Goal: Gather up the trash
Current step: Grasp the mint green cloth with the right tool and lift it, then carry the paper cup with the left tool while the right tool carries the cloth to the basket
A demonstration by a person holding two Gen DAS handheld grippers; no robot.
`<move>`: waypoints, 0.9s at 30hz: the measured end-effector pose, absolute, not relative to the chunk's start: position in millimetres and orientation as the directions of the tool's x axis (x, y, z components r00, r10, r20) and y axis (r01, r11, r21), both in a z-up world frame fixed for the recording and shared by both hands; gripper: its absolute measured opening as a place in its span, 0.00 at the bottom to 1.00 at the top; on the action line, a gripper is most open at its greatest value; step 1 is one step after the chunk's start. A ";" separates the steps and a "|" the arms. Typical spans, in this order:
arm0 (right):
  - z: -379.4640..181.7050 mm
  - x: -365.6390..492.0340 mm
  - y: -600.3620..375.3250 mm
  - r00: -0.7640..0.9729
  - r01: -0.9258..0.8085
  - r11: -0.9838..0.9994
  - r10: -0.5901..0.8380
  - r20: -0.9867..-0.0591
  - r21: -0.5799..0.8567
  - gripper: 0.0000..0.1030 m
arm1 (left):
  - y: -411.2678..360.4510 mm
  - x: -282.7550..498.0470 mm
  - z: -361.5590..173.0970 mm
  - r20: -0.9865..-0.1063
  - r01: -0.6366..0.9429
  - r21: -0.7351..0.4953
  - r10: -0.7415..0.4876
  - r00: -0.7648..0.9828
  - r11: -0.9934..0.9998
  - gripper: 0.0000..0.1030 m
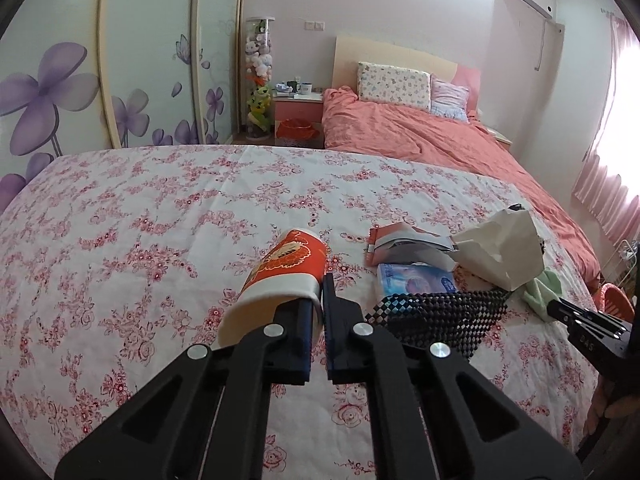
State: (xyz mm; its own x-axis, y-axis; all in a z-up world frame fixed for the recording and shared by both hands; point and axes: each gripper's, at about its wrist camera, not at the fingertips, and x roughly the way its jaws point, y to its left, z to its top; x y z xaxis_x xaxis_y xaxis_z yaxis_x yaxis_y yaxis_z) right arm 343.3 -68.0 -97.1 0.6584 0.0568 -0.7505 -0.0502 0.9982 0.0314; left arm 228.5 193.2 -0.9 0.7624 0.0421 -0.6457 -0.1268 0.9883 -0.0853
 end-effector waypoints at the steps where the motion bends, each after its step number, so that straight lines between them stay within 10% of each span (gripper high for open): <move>1: -94.6 337.8 -71.7 0.664 -0.048 0.998 0.061 -0.745 0.039 0.08 | 194.1 228.0 -0.5 -0.647 -0.126 -0.091 0.037 0.762 0.988 0.04; 27: -33.5 244.4 -144.4 0.769 0.019 0.996 0.042 -0.637 0.088 0.07 | 111.6 185.9 48.4 -0.578 0.055 -0.112 -0.110 0.809 0.992 0.03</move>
State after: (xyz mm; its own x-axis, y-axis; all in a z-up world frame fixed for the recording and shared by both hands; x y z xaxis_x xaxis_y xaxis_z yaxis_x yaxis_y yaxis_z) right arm 244.4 -144.4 -33.5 0.7693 0.0418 -0.6375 0.0187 0.9960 0.0879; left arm 185.9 111.6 48.4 0.8088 -0.1099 -0.5777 0.0551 0.9922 -0.1116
